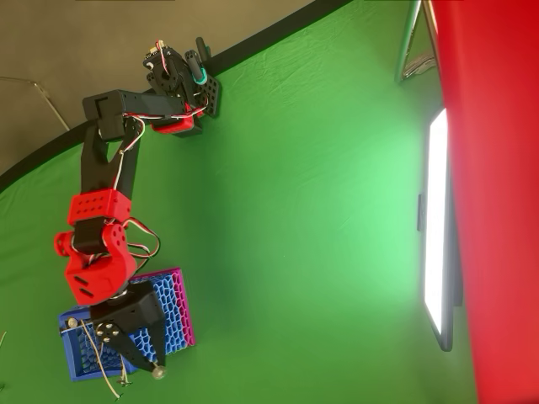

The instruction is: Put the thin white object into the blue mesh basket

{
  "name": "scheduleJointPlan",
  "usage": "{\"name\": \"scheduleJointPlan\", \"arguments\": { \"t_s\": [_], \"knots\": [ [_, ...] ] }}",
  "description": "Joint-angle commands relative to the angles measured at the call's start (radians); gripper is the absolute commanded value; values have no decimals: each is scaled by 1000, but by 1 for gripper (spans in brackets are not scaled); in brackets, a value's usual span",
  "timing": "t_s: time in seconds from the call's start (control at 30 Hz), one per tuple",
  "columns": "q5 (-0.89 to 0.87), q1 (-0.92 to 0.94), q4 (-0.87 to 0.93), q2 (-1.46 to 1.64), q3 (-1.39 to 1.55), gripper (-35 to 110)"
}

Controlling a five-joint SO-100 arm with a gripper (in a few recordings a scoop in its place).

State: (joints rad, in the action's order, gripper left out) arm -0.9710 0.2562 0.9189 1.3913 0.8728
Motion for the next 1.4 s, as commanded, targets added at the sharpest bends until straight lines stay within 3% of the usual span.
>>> {"name": "scheduleJointPlan", "arguments": {
  "t_s": [0.0,0.53,0.83,1.03,1.17,1.37],
  "knots": [
    [-15,26,5,25,-35,0],
    [-181,140,-190,100,258,0],
    [-281,232,-183,160,302,0],
    [-212,316,-308,241,408,1],
    [-129,354,-374,290,476,12],
    [-63,399,-451,307,552,10]
  ]
}}
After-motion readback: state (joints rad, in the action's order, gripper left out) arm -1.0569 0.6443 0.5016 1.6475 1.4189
